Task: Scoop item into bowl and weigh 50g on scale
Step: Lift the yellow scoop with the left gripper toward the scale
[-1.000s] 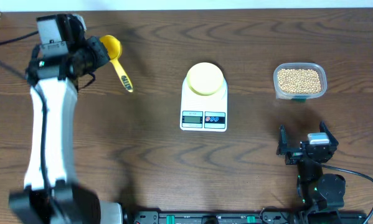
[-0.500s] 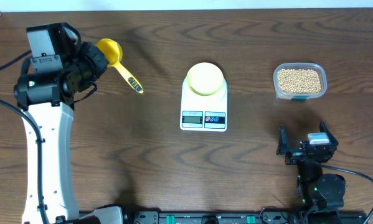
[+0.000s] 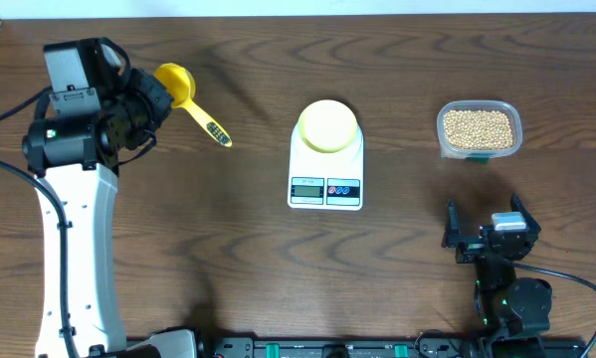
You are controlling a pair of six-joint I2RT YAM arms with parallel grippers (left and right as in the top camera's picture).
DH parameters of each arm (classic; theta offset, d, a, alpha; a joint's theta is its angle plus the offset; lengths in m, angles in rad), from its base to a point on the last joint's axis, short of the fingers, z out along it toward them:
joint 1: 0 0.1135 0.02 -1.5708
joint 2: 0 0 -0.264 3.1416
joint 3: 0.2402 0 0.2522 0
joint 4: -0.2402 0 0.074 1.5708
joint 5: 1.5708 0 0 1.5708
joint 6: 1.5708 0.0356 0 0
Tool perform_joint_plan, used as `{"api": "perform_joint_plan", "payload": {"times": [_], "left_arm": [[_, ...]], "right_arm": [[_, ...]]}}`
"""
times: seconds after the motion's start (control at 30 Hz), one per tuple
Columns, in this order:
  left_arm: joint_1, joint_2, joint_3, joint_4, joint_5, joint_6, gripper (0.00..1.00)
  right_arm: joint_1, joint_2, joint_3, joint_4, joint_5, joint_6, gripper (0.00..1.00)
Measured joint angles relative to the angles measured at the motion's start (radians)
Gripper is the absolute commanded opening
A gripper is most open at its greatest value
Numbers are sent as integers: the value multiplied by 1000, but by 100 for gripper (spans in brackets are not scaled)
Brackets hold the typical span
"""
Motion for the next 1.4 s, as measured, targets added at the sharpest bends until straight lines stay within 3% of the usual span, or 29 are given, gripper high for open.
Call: {"api": "perform_joint_plan", "payload": {"times": [0.37, 0.87, 1.4], "left_arm": [[-4, 0, 0, -45, 0, -37, 7], [-109, 0, 0, -16, -1, -51, 8], [-187, 0, 0, -11, -27, -211, 7]], "right_arm": [[0, 0, 0, 0, 0, 0, 99], [0, 0, 0, 0, 0, 0, 99], [0, 0, 0, 0, 0, 0, 99]]}}
